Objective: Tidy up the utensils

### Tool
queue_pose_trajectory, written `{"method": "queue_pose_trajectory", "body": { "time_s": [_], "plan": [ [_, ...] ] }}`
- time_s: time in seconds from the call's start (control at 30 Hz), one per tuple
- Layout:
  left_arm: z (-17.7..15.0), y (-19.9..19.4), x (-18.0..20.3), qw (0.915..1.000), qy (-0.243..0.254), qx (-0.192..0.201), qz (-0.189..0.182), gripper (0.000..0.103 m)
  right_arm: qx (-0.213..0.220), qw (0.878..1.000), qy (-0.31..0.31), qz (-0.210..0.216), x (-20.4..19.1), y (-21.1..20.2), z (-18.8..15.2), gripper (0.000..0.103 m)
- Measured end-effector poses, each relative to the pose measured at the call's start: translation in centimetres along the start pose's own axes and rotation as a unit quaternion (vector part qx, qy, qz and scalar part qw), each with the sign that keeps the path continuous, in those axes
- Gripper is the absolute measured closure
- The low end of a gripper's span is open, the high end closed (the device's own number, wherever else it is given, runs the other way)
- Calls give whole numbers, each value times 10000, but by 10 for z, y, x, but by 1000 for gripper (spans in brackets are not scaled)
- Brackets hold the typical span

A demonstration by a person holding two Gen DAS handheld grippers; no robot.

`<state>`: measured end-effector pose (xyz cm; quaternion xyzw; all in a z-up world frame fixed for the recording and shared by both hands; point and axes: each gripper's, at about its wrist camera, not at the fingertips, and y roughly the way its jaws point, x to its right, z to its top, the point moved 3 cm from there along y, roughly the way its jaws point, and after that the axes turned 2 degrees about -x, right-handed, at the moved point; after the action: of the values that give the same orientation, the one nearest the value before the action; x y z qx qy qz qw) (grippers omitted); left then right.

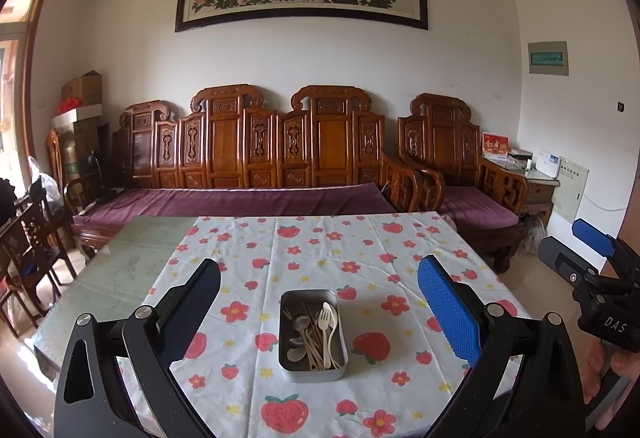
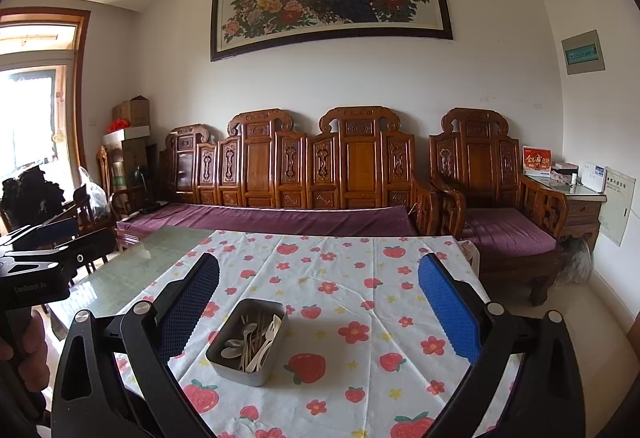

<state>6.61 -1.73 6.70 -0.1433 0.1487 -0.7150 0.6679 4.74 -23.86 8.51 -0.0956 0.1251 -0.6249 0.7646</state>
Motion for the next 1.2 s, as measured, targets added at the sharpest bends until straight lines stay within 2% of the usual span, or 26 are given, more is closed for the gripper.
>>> {"method": "queue_pose_trajectory", "body": {
  "time_s": [1.2],
  "plan": [
    [-4, -2, 4, 10000, -1, 20, -59, 8, -94, 10000, 10, 8, -5, 6, -8, 3]
  ]
}}
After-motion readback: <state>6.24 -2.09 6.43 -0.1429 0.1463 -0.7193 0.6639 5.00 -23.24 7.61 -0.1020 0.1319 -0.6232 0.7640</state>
